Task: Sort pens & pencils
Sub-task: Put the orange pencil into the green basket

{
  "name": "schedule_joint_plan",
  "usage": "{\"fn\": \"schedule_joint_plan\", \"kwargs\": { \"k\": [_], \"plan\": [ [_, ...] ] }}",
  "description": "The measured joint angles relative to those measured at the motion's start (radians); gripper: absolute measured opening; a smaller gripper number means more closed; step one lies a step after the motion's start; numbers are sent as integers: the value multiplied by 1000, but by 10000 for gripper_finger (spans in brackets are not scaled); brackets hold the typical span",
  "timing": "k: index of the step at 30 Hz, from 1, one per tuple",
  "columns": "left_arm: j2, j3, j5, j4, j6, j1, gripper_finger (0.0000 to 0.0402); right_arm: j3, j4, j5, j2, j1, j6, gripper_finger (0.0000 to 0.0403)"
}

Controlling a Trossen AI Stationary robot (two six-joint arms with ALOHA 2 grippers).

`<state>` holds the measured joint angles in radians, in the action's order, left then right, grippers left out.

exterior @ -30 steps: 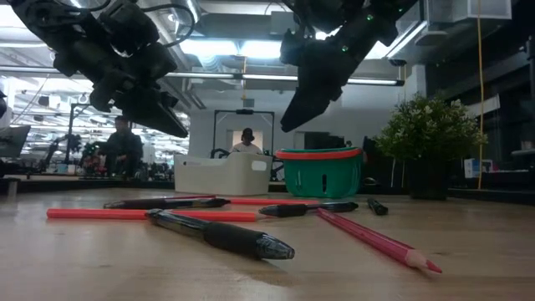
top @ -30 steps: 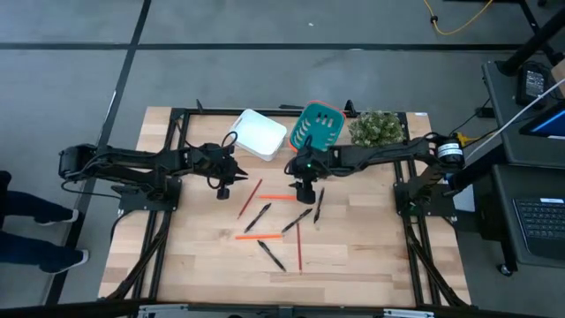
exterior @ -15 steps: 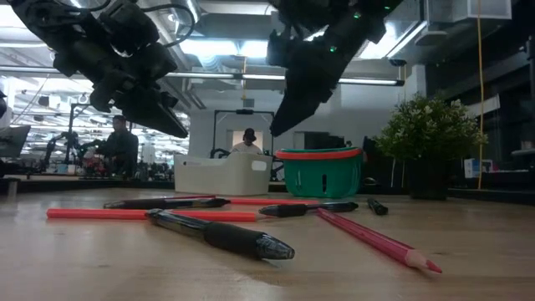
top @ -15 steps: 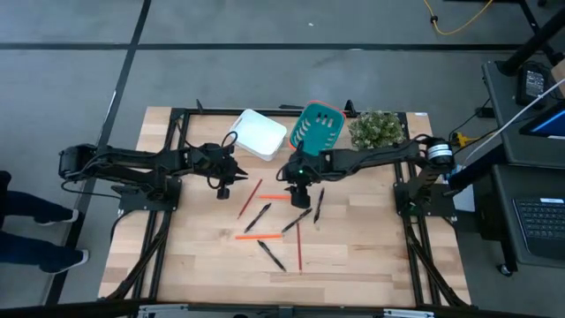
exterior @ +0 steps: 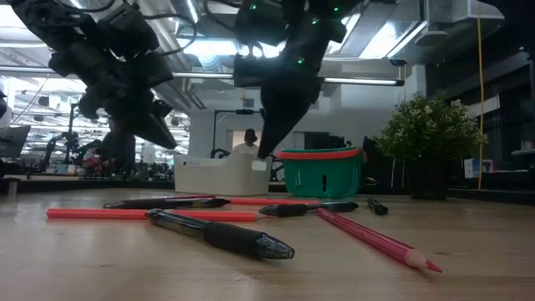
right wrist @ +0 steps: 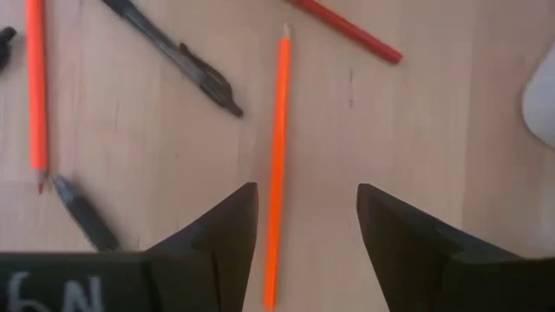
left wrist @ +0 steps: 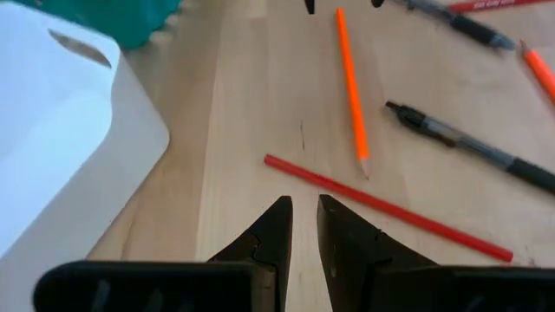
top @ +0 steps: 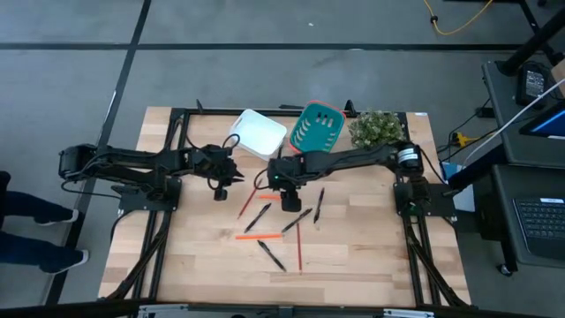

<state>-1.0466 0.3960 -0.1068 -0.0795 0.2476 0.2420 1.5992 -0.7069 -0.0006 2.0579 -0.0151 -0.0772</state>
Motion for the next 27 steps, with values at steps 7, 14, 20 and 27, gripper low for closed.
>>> {"fn": "schedule_joint_plan", "kwargs": {
  "k": [7,14,20,27],
  "plan": [
    [0,0,20,-48,-1,0,53,10,-12,-1,43,0,-3,198],
    [0,0,20,-70,-1,0,53,10,-3,0,57,0,-3,198],
    [0,0,20,-85,-1,0,53,11,17,-1,82,0,15,198],
    [0,0,112,-131,-1,0,53,7,38,0,98,0,20,198]
  ]
}}
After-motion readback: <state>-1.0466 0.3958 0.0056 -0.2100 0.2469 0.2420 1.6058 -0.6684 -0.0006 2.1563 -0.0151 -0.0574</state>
